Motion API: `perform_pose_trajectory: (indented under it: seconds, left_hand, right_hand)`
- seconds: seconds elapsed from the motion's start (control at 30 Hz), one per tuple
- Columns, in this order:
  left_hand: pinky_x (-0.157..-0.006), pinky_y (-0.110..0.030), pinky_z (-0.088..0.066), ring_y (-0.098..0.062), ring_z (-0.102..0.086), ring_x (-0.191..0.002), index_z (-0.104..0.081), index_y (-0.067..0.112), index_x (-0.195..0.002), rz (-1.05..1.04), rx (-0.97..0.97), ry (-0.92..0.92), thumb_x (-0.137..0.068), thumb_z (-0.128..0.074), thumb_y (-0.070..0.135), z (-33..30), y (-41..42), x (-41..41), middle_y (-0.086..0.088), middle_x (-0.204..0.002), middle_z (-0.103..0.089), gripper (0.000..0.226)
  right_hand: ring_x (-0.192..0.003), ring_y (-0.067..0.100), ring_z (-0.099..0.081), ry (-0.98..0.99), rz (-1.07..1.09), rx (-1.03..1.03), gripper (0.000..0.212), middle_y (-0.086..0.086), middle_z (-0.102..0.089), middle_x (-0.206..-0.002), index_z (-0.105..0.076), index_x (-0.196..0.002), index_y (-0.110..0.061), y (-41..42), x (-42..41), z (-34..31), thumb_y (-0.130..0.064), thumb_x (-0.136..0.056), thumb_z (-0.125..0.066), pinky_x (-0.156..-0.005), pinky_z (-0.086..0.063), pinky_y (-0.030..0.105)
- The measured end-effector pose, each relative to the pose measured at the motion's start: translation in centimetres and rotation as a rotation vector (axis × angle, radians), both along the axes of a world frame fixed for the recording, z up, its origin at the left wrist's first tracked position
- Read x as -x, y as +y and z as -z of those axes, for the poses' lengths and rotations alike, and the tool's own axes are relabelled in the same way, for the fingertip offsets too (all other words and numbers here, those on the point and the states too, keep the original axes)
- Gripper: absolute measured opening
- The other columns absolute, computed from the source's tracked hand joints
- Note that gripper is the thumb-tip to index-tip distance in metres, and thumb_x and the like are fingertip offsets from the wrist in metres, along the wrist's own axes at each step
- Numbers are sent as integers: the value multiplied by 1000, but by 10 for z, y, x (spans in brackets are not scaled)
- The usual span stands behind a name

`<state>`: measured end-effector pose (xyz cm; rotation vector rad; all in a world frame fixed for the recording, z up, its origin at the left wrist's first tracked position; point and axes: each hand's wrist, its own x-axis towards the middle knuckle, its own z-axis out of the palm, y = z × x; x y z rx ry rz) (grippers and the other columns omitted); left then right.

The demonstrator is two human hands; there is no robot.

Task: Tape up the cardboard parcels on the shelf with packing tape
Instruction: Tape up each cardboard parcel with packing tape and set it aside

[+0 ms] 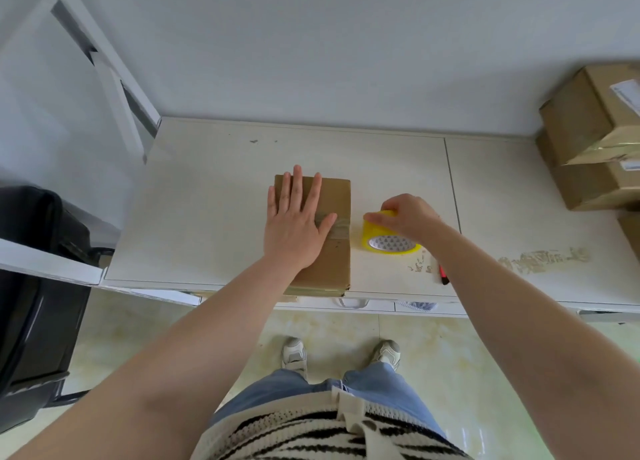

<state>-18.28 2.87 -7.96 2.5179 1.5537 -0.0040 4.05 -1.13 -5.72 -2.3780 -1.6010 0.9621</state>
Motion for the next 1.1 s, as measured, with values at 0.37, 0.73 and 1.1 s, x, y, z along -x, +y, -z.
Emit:
perform_pose_trajectory:
  seconds: [0.37, 0.73, 1.1]
  left_hand:
    - [-122, -50, 6, -28, 23, -149, 16, 13, -155, 171, -37, 40, -102, -10, 50, -9, -5, -32, -10, -161, 27, 70]
    - [-122, -47, 11, -22, 28, -147, 23, 15, -153, 174, 56, 38, -98, -17, 64, -2, 9, -37, -6, -159, 32, 84]
    - [-121, -47, 13, -23, 31, -146, 24, 9, -152, 110, 56, 40, -96, -13, 68, -2, 8, -40, -10, -158, 33, 89]
  right_hand:
    - [-74, 19, -61, -25, 0, 2, 50, -1, -61, -77, -61, -72, -23, 3, -8, 5, -73, -78, -58, -61, -45, 29]
    - [-77, 21, -58, -6, -7, 27, 49, -2, -57, -75, -61, -71, -22, 8, -23, -1, -70, -75, -65, -62, -41, 29]
    - [-77, 19, -57, -34, -16, 60, 53, -3, -58, -76, -58, -75, -24, 12, -24, 9, -77, -73, -61, -65, -42, 30]
